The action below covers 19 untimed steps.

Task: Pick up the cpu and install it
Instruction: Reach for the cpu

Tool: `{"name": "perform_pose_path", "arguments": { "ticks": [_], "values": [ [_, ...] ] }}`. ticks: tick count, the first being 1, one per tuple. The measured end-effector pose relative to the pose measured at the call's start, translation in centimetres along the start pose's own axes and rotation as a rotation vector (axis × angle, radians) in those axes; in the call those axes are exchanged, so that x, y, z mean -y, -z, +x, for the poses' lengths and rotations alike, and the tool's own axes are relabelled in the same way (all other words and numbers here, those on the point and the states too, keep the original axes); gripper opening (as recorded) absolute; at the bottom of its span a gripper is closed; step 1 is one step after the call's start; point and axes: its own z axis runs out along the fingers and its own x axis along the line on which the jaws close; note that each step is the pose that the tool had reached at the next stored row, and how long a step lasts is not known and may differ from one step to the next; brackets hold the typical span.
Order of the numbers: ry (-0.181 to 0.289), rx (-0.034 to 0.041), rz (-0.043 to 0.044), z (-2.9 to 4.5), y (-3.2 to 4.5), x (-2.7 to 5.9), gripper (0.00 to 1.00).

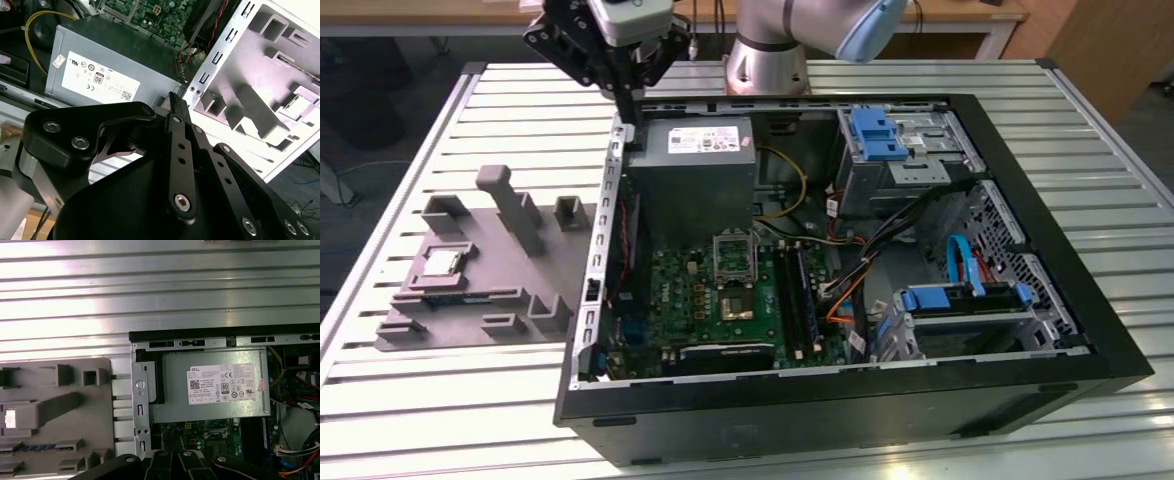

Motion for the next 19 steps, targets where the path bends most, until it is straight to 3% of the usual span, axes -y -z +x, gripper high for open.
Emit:
{"name": "perform_pose_path", "arguments": {
  "ticks": [19],
  "values": [
    [0.0,0.0,0.0,0.69,-0.03,0.06,0.11]
  ]
}}
